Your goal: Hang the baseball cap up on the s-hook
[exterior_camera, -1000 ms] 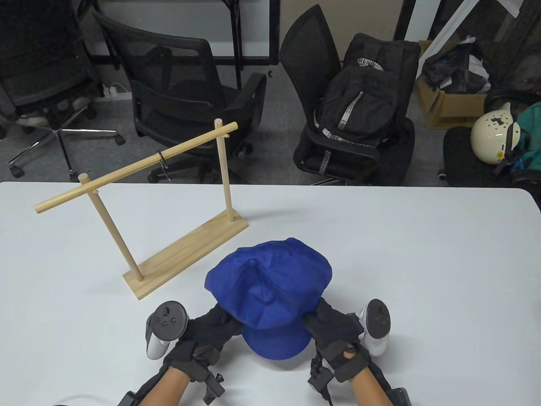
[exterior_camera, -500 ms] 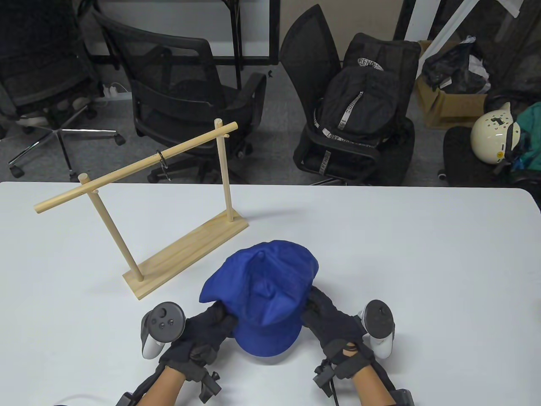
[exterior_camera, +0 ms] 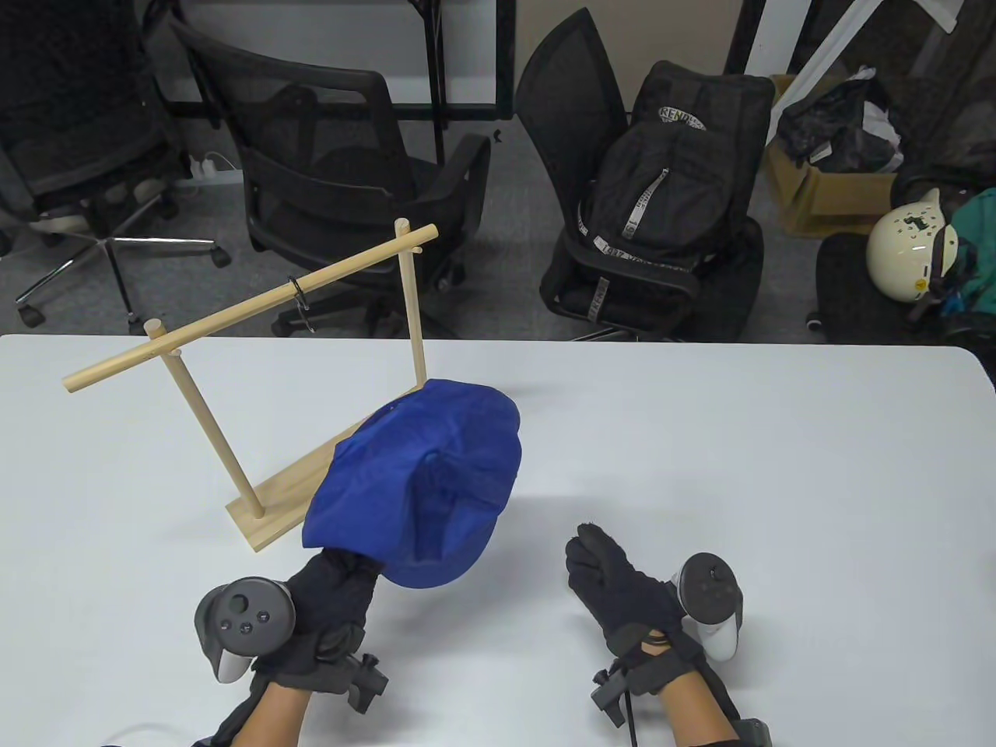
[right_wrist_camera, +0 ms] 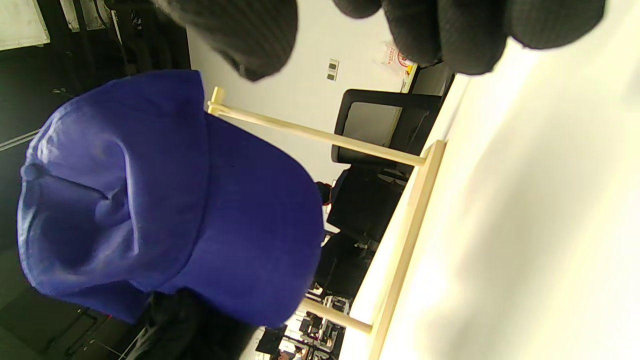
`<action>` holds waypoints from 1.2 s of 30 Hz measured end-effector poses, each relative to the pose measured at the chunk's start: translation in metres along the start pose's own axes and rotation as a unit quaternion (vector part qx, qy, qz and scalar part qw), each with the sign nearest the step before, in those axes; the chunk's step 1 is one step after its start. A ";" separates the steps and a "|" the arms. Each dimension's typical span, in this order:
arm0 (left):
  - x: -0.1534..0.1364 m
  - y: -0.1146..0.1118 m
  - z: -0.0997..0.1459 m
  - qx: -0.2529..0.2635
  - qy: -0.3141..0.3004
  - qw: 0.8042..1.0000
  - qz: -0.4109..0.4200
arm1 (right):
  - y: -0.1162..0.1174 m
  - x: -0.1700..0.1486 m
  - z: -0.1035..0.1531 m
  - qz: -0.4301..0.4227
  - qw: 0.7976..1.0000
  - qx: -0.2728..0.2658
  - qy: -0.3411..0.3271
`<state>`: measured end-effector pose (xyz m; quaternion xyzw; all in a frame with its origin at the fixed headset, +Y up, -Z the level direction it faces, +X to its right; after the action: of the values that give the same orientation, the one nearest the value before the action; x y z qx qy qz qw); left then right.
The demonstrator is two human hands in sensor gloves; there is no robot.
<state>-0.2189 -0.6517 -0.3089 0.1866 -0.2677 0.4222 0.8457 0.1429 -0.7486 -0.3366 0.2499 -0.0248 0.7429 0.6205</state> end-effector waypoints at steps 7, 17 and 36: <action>-0.003 0.033 -0.018 0.035 0.023 0.998 -0.044 | -0.006 -0.001 -0.001 0.006 1.000 -0.001 -0.001; -0.039 0.065 -0.052 0.055 0.090 0.991 -0.078 | -0.008 -0.007 -0.001 0.012 1.000 0.007 0.009; -0.128 0.042 -0.034 0.043 0.205 0.976 -0.055 | -0.004 -0.008 -0.001 0.012 1.000 0.018 0.012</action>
<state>-0.3069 -0.6882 -0.4106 0.1463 -0.0596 0.4156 0.8957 0.1473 -0.7545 -0.3423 0.2522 -0.0069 0.7535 0.6072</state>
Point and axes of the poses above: the tracker on the back of each hand, its own x axis roughly to the thumb side, its own z axis roughly from the fingertips to the wrist, y = z × x, the point moved 5 cm from there along -z, roughly from the wrist to the fingertips, and after that the axes turned 9 degrees about -y, right-handed, at the moved point
